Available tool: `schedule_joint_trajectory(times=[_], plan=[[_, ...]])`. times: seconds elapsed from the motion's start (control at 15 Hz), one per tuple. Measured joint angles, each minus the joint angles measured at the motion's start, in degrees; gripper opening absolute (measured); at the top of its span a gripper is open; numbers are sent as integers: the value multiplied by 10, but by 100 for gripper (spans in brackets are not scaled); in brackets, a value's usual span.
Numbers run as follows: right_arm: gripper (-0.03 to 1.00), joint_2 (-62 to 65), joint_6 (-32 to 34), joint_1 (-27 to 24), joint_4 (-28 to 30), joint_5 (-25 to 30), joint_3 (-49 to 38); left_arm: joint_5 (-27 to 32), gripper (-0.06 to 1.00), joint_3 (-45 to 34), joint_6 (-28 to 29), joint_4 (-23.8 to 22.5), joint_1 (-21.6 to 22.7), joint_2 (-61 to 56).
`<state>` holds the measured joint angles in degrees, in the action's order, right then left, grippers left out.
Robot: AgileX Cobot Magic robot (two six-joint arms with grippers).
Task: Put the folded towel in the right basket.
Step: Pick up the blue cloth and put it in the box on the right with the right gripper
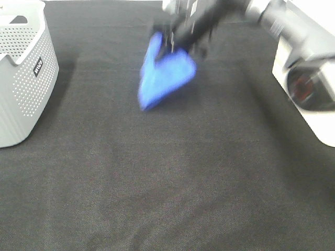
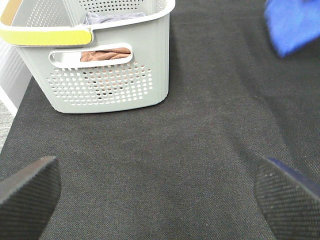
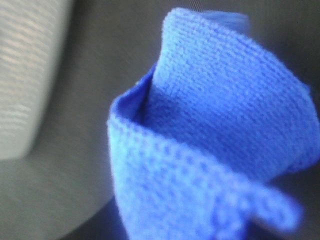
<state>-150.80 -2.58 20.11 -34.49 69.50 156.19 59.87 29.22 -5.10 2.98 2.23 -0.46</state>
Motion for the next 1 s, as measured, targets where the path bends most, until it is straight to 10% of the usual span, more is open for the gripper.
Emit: schedule_joint_trajectory(times=[0.53, 1.0], plan=[[15, 251, -3, -172, 229, 2, 3, 0, 98, 0, -1, 0, 0, 0], [15, 254, -3, -328, 273, 6, -145, 0, 98, 0, -2, 0, 0, 0]])
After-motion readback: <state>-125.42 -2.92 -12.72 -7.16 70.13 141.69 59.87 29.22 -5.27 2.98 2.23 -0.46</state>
